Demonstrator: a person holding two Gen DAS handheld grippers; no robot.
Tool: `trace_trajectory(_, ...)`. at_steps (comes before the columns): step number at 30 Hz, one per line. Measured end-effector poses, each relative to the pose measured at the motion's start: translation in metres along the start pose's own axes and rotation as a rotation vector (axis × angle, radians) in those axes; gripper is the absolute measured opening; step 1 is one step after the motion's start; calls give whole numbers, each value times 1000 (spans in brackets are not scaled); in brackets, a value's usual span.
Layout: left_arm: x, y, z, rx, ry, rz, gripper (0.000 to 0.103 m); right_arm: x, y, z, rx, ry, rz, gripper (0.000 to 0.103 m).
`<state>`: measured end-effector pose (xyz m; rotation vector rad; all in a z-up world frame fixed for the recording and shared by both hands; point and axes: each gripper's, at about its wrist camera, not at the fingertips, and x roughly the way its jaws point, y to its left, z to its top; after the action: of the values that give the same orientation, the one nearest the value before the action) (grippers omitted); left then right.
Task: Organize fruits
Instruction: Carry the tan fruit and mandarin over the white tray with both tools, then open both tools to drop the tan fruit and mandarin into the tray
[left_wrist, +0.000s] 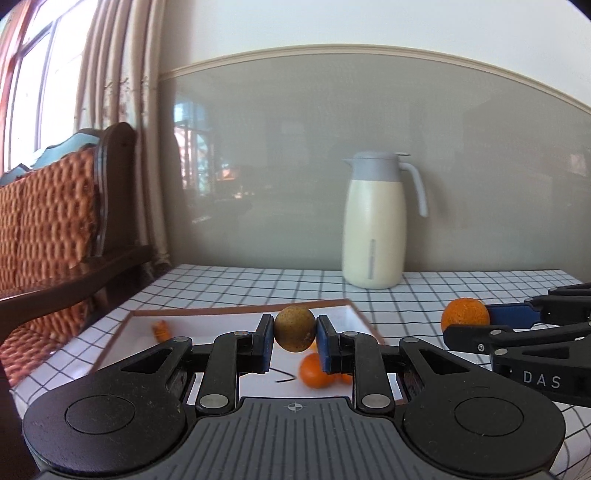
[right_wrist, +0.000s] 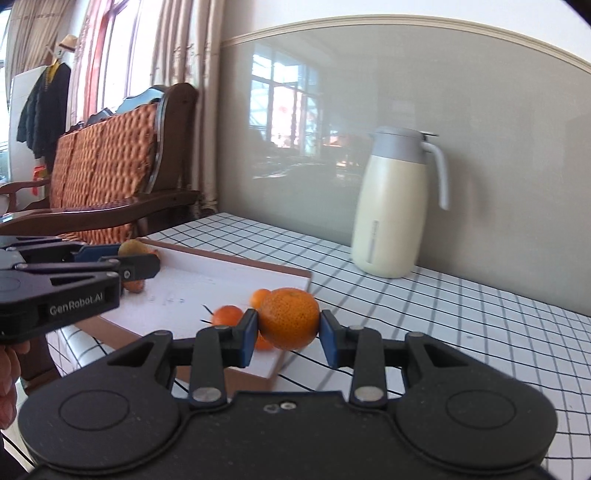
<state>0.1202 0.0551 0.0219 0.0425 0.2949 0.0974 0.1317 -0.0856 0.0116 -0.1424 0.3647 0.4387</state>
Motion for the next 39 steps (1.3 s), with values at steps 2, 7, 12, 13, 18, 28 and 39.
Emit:
trace_trajectory(2, -1, 11, -1, -12, 0, 16, 25, 2, 7, 2, -1, -9, 8, 27)
trace_trajectory(7, -5, 33, -3, -30, -6, 58, 25, 10, 20, 9, -5, -23, 22, 27)
trace_trajectory(12, -6, 53, -2, -36, -12, 100, 25, 22, 32, 17, -15, -41, 26, 27)
trace_trajectory(13, -5, 57, -2, -35, -13, 111, 25, 26, 35, 19, -16, -41, 26, 27)
trace_trajectory(18, 2, 78, -1, -54, -9, 149, 25, 40, 40, 26, -18, -48, 28, 27)
trace_trajectory(28, 28, 105, 1, -83, 8, 187, 25, 70, 40, 34, 23, -39, 40, 27)
trace_trajectory(39, 58, 119, 8, -99, 27, 198, 25, 99, 39, 44, 14, -37, 36, 27)
